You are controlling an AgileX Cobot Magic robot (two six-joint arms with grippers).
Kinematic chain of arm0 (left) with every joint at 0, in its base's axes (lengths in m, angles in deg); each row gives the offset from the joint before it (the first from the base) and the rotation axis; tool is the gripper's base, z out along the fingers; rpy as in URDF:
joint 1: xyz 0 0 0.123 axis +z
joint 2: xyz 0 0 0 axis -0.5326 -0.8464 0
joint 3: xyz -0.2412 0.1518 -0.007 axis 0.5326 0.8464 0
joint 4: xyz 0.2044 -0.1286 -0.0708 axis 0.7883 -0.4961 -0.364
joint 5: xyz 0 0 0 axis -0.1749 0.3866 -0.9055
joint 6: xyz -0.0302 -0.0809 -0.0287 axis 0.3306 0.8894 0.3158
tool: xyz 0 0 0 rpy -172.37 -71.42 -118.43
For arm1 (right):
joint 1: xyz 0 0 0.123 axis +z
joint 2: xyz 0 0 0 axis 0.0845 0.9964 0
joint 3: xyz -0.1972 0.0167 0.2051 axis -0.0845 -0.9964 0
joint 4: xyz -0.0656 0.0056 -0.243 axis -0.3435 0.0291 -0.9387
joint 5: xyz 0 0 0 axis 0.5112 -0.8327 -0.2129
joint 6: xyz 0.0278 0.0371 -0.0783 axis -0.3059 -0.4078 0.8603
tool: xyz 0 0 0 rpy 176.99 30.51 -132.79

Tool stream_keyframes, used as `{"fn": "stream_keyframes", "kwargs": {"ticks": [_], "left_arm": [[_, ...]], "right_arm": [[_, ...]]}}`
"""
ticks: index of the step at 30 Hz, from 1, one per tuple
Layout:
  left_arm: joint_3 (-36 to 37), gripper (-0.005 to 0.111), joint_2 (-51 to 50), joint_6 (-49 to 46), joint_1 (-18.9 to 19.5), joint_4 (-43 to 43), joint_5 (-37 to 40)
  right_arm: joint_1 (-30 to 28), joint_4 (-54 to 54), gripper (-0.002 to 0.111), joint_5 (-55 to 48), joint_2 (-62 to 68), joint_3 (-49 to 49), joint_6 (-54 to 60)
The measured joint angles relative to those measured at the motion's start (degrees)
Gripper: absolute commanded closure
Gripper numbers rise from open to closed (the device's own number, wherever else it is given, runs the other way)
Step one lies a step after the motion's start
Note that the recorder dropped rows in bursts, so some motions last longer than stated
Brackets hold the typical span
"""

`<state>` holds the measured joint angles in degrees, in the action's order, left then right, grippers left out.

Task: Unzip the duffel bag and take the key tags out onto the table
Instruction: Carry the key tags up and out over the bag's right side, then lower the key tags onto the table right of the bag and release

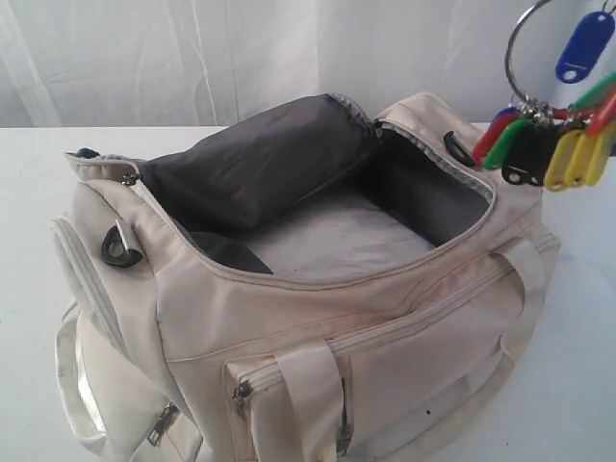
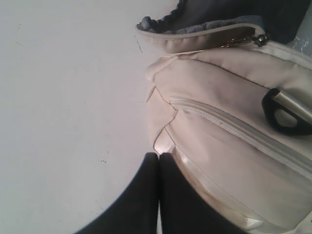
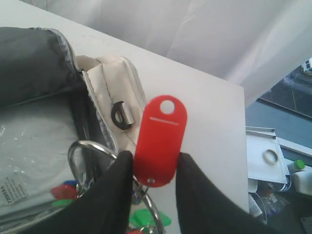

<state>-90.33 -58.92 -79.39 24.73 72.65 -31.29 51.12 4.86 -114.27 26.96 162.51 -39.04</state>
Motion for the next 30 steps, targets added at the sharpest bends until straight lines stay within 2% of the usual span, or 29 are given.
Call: {"fn": "stream_keyframes", "kwargs": {"ticks": [14,27,30], "left_arm": [[0.0,0.107,0.0,0.0,0.0,-0.56,0.0],[0.0,0.107,0.0,0.0,0.0,-0.64,0.0],[0.0,0.107,0.0,0.0,0.0,-0.9,0.0]], "right_arm": [[-0.23,0.0,0.108,-0.35,-6.71,-15.68,-6.55],[-11.56,0.61,0.108,-0.09,-6.84,-31.99,-7.56],[-13.63,1.57,0.108,2.65,-6.01,-36.02,-7.56]]}}
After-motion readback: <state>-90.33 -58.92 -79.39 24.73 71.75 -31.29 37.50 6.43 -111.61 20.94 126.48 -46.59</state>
